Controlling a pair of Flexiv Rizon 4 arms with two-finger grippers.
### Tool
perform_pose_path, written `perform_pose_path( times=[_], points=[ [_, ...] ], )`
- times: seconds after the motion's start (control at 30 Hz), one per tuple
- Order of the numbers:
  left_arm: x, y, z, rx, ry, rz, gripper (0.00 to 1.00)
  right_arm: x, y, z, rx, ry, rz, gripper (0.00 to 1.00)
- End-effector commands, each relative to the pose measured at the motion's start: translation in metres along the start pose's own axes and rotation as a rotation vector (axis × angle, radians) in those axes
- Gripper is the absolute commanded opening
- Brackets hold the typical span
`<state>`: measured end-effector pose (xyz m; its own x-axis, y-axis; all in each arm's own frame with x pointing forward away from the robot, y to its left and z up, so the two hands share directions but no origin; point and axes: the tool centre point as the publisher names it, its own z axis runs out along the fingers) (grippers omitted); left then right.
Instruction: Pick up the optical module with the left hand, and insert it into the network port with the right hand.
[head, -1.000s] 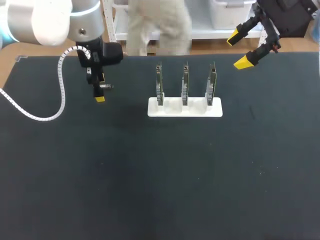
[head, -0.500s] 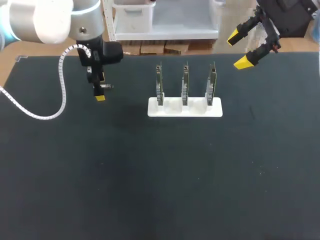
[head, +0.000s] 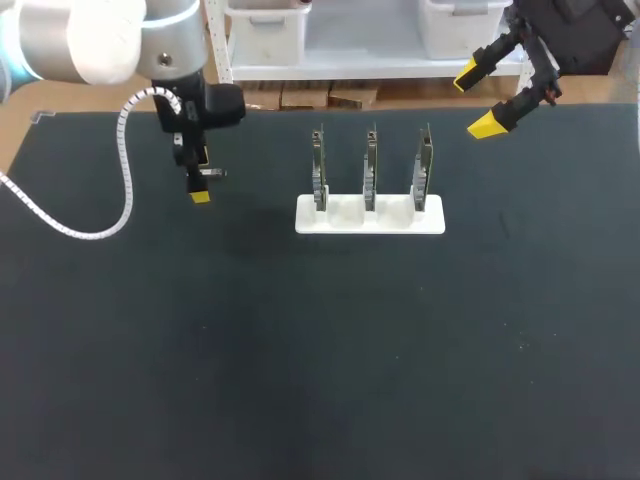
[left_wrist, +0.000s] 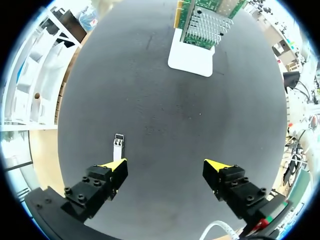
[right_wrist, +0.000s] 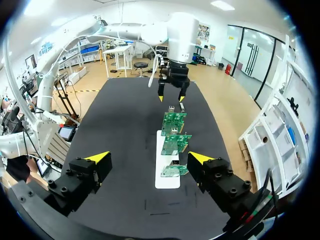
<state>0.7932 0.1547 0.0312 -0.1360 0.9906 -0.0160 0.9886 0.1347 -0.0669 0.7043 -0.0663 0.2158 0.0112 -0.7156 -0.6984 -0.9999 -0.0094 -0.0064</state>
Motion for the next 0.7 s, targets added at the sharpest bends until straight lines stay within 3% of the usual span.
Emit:
perform_pose_path(
  times=[0.03,0.17,0.2,0.23,0.27,0.4,0.63,0.7],
  points=[
    [-0.0007,0.0045,-0.0006,0.013,0.005,-0.001,1.0,-0.0001,0.0004,0.0001,0.001,0.0,0.001,1.0],
    [-0.0005,0.0044,-0.0001,0.019,0.001,0.0,1.0,-0.0001,0.0004,0.0001,0.001,0.0,0.001,1.0],
    [-0.0005,0.0043,0.0002,0.02,0.0,0.002,0.96,-0.0001,0.0004,0.0001,0.001,0.0,0.001,1.0],
    [-0.0006,0.0042,0.0004,0.02,0.0,0.002,0.64,-0.0001,0.0004,0.0001,0.001,0.0,0.001,1.0],
    [-0.0008,0.004,0.0008,0.021,-0.001,0.002,0.49,-0.0001,0.0004,0.0001,0.001,0.0,0.001,1.0],
    [-0.0013,0.0036,0.0026,0.028,-0.006,0.002,0.38,-0.0001,0.0004,0.0001,0.001,0.0,0.001,1.0],
    [-0.0015,0.0,0.0058,0.04,-0.012,0.005,0.3,-0.0001,0.0004,0.0001,0.001,0.0,0.001,1.0],
    [-0.002,-0.0012,0.0061,0.044,-0.013,0.009,0.24,-0.0001,0.0004,0.0001,0.001,0.0,0.001,1.0]
  ],
)
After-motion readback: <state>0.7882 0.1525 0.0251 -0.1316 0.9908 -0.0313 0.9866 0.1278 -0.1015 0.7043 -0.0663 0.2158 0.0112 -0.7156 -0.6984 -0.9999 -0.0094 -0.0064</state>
